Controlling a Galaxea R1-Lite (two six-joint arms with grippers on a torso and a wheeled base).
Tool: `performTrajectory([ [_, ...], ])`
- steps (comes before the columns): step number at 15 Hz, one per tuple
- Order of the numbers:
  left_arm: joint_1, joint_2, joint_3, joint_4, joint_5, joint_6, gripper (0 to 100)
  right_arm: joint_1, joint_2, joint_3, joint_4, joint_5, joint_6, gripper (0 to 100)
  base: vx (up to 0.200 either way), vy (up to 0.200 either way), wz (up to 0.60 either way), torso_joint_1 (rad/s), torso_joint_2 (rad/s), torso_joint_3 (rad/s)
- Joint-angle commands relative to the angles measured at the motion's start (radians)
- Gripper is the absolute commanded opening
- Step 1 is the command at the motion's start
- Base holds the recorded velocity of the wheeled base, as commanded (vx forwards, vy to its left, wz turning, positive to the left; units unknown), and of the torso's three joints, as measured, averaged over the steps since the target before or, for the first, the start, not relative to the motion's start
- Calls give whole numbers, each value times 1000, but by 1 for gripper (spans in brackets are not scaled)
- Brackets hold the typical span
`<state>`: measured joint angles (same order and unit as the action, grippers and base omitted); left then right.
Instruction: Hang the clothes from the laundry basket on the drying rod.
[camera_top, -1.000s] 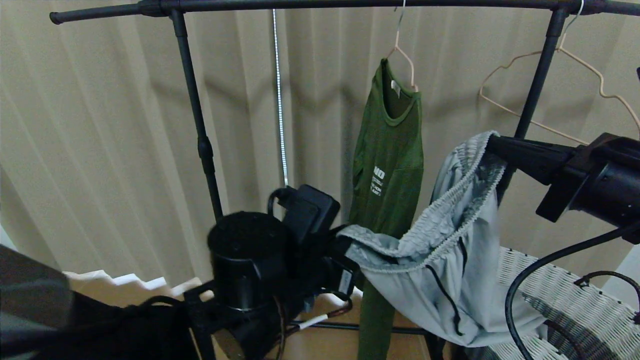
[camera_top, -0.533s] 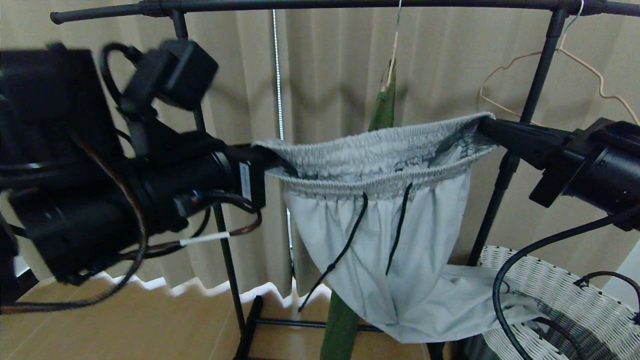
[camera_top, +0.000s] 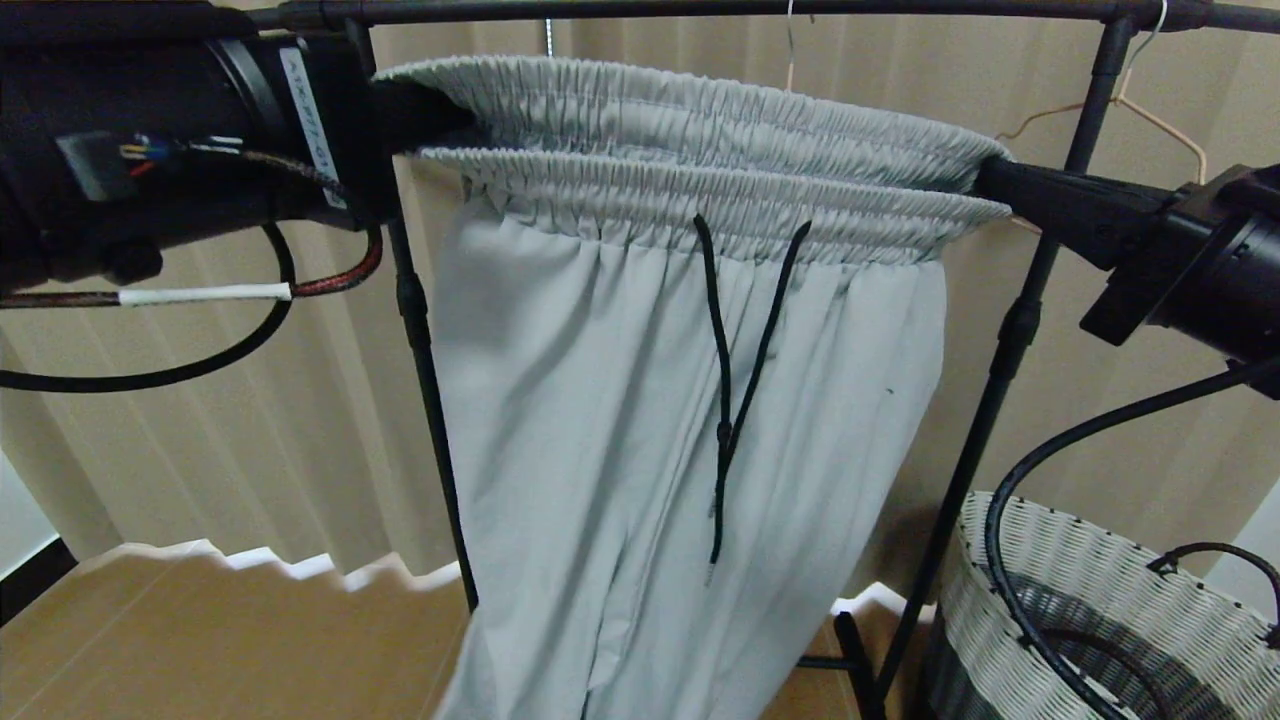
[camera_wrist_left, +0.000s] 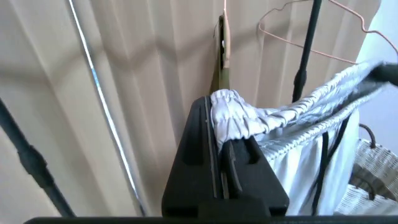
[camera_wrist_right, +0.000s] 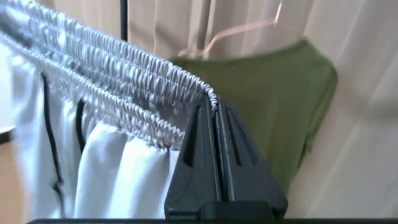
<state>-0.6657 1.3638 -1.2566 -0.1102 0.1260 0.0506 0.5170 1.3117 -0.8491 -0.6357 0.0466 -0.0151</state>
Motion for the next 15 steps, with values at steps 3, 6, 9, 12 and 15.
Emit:
performTrajectory([
  [3,25,4,-24,170,9,0,0,-15,63,-33,-1,-5,-71,0,0,0,0,0,0,0],
  [6,25,17,-18,199,6,-2,0,-32,83,-27,-4,-7,-108,0,0,0,0,0,0,0],
  [9,21,18,-18,198,3,-9,0,-34,95,-33,-7,-11,-106,0,0,0,0,0,0,0],
  [12,20,20,2,196,1,-25,0,-37,95,-33,-5,-11,-106,0,0,0,0,0,0,0],
  [15,5,34,9,190,3,-46,0,-61,95,-31,-4,-11,-106,0,0,0,0,0,0,0],
])
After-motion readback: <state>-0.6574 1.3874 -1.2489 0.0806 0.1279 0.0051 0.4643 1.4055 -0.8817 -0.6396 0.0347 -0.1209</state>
